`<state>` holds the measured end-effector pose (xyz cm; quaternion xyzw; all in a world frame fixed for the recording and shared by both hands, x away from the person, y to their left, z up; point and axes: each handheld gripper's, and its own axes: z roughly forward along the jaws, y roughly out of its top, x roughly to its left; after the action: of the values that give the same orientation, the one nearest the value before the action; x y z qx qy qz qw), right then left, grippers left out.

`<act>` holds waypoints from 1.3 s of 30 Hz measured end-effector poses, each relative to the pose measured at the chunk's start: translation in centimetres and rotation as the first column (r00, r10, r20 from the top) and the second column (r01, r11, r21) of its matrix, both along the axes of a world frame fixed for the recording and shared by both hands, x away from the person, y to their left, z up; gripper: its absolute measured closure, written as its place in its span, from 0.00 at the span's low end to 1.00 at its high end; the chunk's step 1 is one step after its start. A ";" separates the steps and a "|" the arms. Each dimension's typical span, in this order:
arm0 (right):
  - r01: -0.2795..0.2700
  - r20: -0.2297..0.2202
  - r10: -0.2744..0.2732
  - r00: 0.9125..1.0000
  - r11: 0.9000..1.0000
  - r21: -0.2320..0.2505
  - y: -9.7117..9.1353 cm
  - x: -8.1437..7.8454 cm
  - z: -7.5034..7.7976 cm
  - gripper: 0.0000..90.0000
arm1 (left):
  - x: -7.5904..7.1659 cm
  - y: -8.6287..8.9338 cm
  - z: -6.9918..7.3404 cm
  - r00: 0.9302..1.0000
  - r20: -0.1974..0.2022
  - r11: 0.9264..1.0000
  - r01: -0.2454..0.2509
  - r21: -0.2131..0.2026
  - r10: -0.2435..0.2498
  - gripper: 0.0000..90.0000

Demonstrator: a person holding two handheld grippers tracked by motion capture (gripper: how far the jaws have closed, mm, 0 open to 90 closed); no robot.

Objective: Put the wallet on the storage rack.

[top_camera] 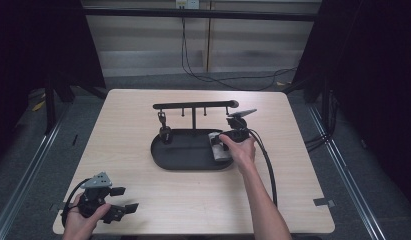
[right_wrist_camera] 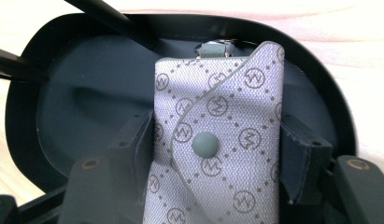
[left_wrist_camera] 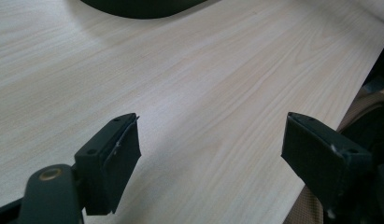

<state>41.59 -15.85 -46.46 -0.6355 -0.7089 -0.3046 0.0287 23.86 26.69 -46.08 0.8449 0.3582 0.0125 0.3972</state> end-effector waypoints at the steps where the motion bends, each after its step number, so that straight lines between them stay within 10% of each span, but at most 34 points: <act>1: 0.003 -0.003 -0.003 1.000 1.000 0.004 0.1 0.0 -0.1 0.40 | 0.0 0.0 0.0 1.000 -0.001 1.000 -0.001 -0.001 0.001 0.21; 25: -0.030 0.092 0.032 0.995 0.999 -0.026 -0.1 -0.8 1.0 0.24 | 0.1 0.1 0.1 1.000 0.004 1.000 -0.003 -0.007 0.003 0.21; 39: -0.064 0.222 0.069 0.973 0.997 -0.030 -2.8 -2.7 2.8 0.16 | 0.2 0.1 0.1 1.000 0.003 1.000 -0.017 -0.012 0.017 0.21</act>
<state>38.89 -18.65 -43.68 -0.5735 -0.7321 -0.3646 -0.0478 24.03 26.83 -45.97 0.8393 0.3649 0.0152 0.4027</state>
